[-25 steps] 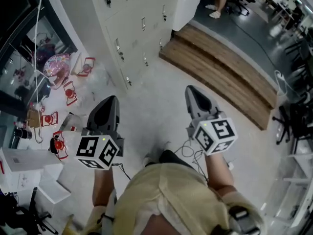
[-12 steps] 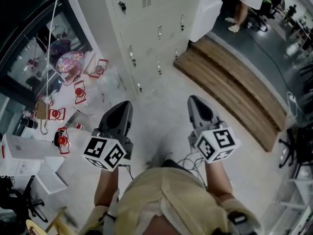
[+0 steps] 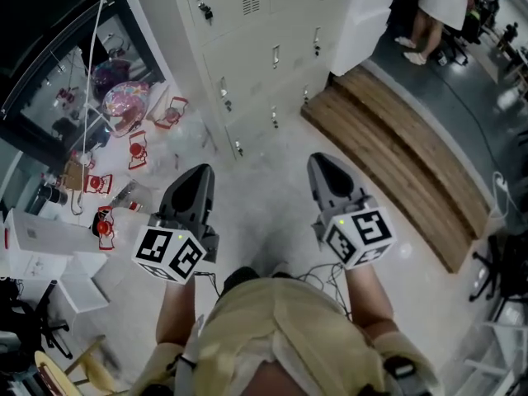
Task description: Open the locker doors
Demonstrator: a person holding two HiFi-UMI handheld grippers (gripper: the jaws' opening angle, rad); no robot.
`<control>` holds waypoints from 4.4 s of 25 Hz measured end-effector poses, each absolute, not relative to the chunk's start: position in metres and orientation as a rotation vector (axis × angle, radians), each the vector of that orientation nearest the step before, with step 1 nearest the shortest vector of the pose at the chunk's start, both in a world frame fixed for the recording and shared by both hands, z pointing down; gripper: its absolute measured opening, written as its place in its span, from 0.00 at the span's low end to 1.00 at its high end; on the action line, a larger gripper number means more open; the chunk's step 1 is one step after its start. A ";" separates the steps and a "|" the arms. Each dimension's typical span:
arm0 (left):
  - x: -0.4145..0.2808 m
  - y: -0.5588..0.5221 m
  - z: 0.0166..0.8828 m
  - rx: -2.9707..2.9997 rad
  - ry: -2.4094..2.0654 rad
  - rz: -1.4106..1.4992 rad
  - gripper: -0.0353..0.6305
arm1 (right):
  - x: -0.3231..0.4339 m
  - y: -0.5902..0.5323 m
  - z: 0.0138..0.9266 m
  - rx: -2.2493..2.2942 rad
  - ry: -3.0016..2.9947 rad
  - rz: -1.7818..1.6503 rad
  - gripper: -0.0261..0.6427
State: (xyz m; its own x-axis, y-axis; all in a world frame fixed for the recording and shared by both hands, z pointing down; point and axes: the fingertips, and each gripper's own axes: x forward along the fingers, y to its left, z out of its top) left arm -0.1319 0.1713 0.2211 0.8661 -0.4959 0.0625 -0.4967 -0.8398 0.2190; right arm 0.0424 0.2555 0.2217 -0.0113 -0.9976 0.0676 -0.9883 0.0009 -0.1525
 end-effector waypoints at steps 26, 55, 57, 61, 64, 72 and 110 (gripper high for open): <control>-0.117 0.037 0.220 2.827 -0.936 0.075 0.06 | 0.049 0.098 0.189 -1.943 2.338 -0.203 0.23; -0.156 -0.120 0.195 2.697 -1.256 0.046 0.06 | 0.017 -0.181 0.089 -1.711 2.588 0.165 0.27; -0.155 -0.119 0.193 2.654 -1.315 0.035 0.06 | 0.018 -0.190 0.086 -1.683 2.613 0.182 0.27; -0.151 -0.120 0.187 2.615 -1.429 0.019 0.06 | 0.023 -0.207 0.076 -1.637 2.644 0.228 0.27; -0.149 -0.115 0.186 2.596 -1.487 0.015 0.06 | 0.028 -0.218 0.071 -1.644 2.620 0.232 0.27; -0.150 -0.101 0.179 2.514 -1.658 -0.023 0.06 | 0.022 -0.234 0.069 -1.583 2.653 0.246 0.27; -0.072 -0.093 0.175 2.708 -1.336 0.017 0.06 | 0.061 -0.145 0.066 -1.530 2.708 0.282 0.27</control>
